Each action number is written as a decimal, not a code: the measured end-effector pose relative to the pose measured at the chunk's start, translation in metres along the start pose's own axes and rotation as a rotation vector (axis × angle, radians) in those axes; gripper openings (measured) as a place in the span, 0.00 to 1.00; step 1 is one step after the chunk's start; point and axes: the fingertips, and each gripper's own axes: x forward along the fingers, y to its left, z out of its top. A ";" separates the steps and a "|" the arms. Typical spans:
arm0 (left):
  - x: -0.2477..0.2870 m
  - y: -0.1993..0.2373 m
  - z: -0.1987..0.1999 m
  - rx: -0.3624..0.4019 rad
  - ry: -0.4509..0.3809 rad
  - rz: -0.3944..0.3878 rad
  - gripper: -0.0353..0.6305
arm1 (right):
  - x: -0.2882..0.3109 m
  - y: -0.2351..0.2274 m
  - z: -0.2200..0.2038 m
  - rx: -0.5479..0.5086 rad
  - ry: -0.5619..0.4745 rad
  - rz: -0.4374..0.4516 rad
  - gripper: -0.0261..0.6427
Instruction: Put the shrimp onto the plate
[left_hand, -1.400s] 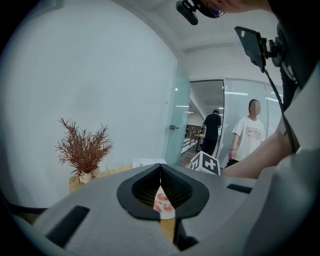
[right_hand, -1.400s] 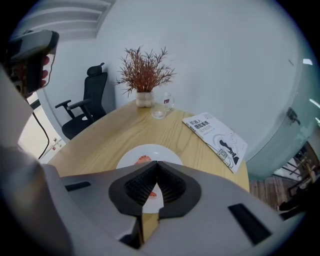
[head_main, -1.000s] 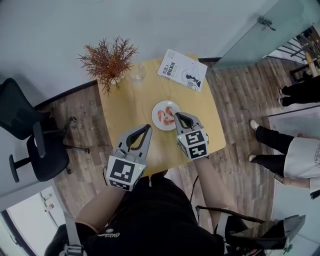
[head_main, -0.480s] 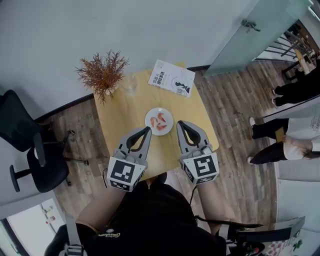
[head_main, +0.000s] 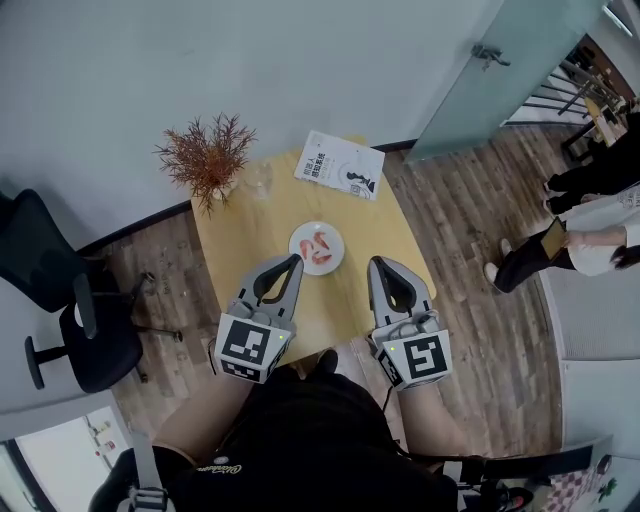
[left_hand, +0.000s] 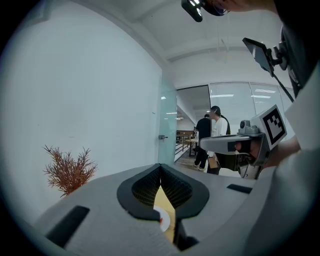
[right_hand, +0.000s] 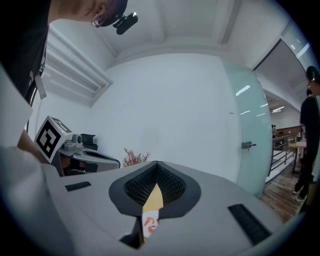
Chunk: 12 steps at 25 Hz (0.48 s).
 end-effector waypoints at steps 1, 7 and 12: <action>-0.001 -0.001 0.001 0.002 -0.001 0.000 0.06 | -0.002 0.000 -0.001 0.003 0.001 -0.002 0.04; -0.003 -0.001 0.004 0.012 -0.002 0.001 0.06 | -0.004 0.007 -0.001 0.011 -0.013 0.003 0.04; -0.004 0.002 0.005 0.010 0.001 0.002 0.06 | 0.000 0.012 0.003 0.009 -0.024 0.011 0.04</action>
